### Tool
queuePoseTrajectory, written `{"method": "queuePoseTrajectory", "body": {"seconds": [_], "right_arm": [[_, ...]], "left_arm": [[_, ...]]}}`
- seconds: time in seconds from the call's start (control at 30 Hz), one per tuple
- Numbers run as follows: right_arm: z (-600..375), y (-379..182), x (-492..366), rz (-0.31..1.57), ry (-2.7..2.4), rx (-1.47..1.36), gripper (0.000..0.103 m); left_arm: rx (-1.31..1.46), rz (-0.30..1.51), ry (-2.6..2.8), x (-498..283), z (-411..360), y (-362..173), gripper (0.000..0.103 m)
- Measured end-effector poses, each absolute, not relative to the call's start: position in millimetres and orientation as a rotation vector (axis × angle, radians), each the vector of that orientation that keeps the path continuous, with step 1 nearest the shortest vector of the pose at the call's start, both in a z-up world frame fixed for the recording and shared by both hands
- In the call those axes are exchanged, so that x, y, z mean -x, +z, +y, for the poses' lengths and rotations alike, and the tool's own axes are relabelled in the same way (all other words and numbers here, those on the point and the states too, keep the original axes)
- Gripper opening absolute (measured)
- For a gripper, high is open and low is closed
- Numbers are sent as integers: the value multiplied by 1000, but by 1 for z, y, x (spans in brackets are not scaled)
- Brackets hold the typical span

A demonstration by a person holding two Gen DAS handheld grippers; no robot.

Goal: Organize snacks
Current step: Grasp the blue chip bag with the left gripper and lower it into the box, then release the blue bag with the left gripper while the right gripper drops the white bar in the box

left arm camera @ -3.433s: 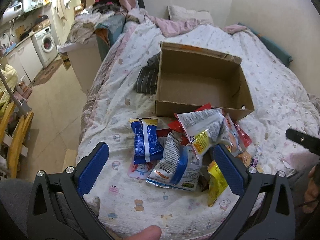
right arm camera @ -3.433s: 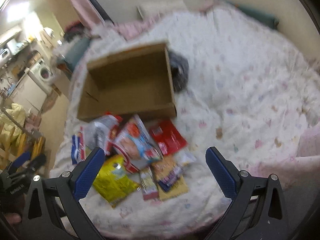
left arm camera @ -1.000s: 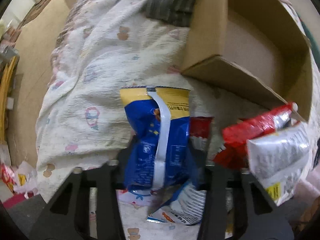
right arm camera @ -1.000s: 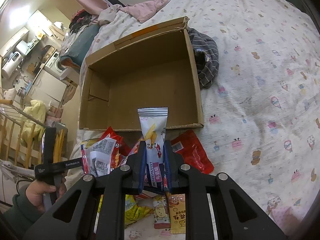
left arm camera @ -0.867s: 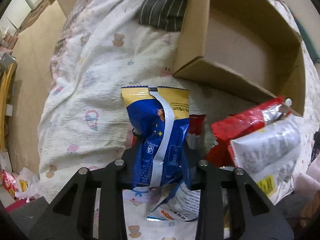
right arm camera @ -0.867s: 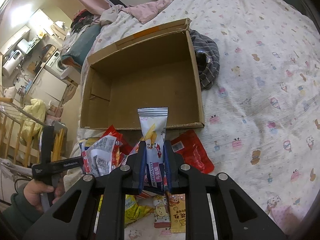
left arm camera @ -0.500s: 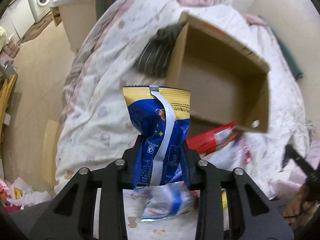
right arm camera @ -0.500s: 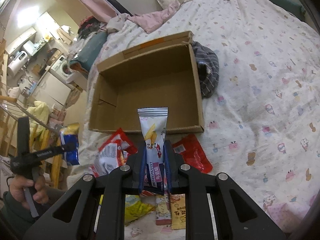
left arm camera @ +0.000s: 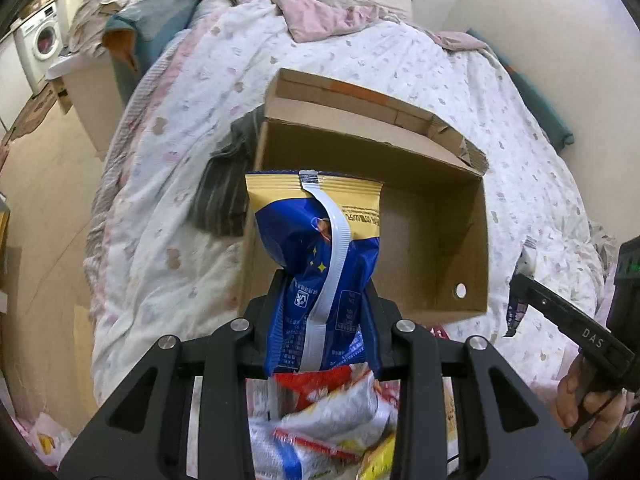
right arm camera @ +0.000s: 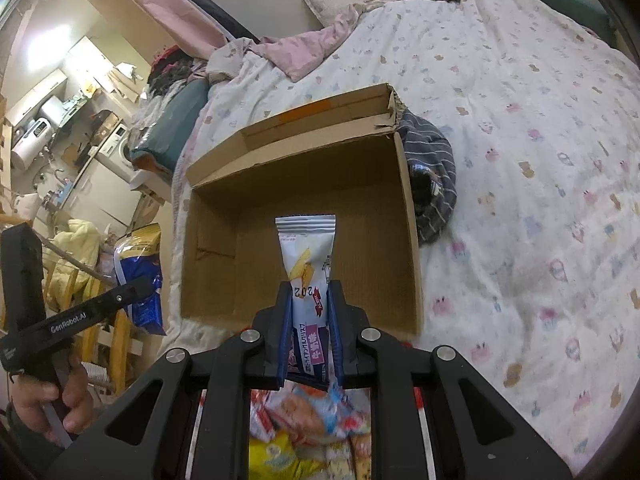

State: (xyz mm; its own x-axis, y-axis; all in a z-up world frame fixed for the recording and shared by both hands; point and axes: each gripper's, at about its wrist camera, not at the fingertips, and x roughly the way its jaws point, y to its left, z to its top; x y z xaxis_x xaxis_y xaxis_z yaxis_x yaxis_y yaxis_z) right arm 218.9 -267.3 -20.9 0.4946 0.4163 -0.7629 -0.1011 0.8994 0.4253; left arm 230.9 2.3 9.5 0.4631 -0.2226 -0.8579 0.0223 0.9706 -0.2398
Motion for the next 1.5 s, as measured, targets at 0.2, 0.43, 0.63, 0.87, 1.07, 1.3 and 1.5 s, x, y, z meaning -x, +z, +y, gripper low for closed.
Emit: {"method": "queuePoseTrajectory", "body": {"seconds": [0.2,0.43,0.63,0.87,1.07,1.3,1.5], "right_arm": [[-264,-48,-235,1028,277,-333,18],[-262,-56,-253,1027,253,-288,18],[-262,-63,-256,1048,231,-262,18],[-260,-66,-256,1070,234,-250,18],[-259,-62,-255,1051,239,-248,18],[-266,-62,-256,1052,234,-294,21],[-268,-61,-256,1041,217,-289,22]], "left_arm": [[202,1067,-140,-255,0,-21,29],[130,1073,-125,-270,-10,-32,29],[76,1068,-146,-269,-24,-32,29],[70,1072,-128,-267,-24,-37,31],[72,1103,-122,-267,-24,-43,39],[64,1063,-95,-265,-25,-36,77],[45,1041,-94,-263,-26,-30,77]]}}
